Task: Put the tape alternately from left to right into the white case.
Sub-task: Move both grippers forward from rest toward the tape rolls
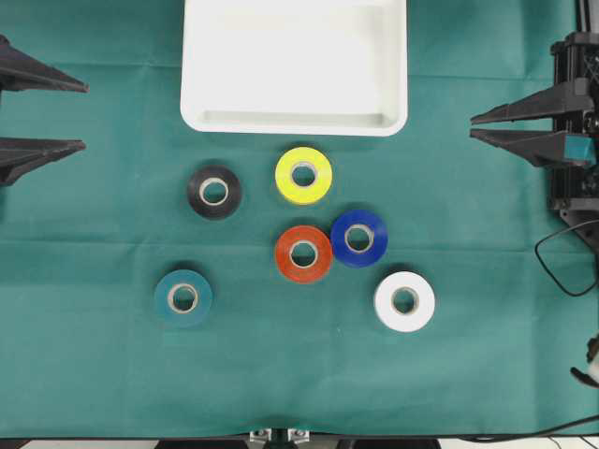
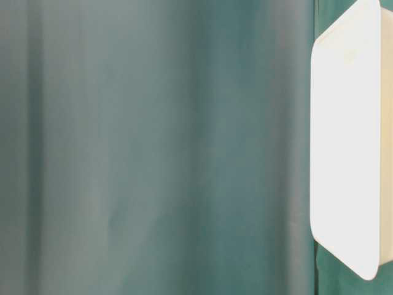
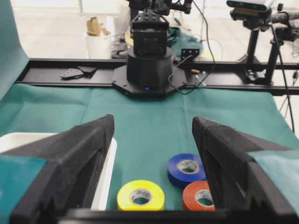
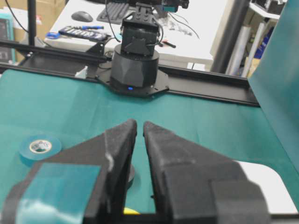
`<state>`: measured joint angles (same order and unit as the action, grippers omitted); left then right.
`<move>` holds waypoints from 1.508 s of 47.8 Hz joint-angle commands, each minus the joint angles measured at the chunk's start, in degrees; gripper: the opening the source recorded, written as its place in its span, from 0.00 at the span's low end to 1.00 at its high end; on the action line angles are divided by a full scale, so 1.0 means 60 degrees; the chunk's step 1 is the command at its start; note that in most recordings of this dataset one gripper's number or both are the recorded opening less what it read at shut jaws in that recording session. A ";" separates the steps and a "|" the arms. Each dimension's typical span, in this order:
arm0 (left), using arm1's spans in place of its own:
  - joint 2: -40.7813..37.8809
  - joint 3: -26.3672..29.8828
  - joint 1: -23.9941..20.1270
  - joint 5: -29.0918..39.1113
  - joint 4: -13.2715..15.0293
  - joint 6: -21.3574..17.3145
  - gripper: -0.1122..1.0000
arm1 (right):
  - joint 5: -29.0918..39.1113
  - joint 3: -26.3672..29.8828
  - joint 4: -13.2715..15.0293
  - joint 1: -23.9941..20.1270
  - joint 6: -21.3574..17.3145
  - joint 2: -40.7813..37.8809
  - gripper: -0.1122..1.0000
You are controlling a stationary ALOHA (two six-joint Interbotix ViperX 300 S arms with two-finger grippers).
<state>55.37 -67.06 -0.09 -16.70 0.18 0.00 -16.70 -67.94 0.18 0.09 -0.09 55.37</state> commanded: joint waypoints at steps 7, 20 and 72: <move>-0.0132 0.0073 0.0337 -0.0117 0.0205 0.0029 0.16 | -0.0059 0.0190 0.0000 0.0059 -0.0176 -0.0073 0.15; -0.0059 -0.0059 0.0352 -0.0117 0.0220 0.0059 0.01 | -0.0015 0.0073 0.0000 0.0073 -0.0337 -0.0044 0.08; -0.1025 0.0278 0.0542 0.0645 0.0234 0.0337 0.63 | 0.0967 0.0366 0.0000 0.0088 -0.1143 -0.0703 0.79</move>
<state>51.77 -66.88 2.90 -13.62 1.49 2.02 -11.07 -67.76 0.18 0.44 -6.86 52.73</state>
